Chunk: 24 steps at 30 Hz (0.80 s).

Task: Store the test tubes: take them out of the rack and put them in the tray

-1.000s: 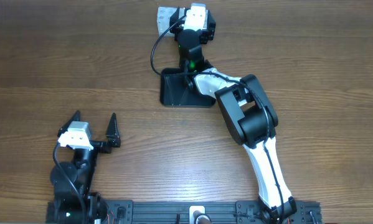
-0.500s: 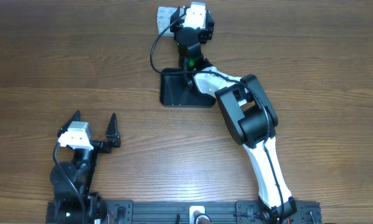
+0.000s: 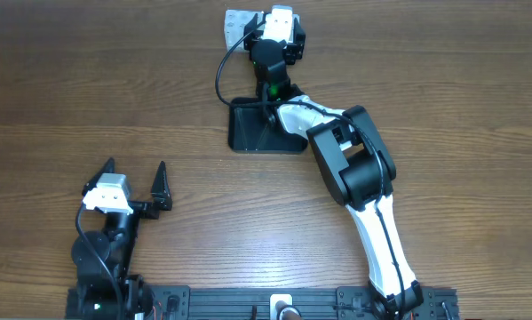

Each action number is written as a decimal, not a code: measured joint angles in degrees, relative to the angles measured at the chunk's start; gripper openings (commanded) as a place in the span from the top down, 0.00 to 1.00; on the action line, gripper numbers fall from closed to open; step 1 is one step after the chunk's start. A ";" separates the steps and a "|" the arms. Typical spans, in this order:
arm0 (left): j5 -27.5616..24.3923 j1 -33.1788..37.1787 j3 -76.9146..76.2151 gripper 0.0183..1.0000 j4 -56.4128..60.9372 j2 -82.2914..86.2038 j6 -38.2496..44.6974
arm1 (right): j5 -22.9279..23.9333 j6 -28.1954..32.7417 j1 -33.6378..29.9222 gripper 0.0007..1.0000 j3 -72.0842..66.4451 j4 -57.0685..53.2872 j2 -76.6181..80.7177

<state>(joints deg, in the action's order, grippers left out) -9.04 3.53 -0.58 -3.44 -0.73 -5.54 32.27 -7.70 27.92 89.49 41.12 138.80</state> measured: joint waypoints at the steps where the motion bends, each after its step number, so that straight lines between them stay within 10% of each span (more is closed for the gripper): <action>1: 0.00 0.00 0.00 0.00 0.00 0.00 0.00 | -0.07 -0.02 -0.09 0.17 0.02 -0.02 0.02; 24: 0.00 0.00 0.00 0.00 0.02 0.00 0.00 | -0.39 -0.39 -0.57 0.60 0.31 0.02 0.11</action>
<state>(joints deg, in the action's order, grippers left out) -9.04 3.53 -0.58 -3.42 -0.73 -5.54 31.88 -8.10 27.35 89.80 41.15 138.91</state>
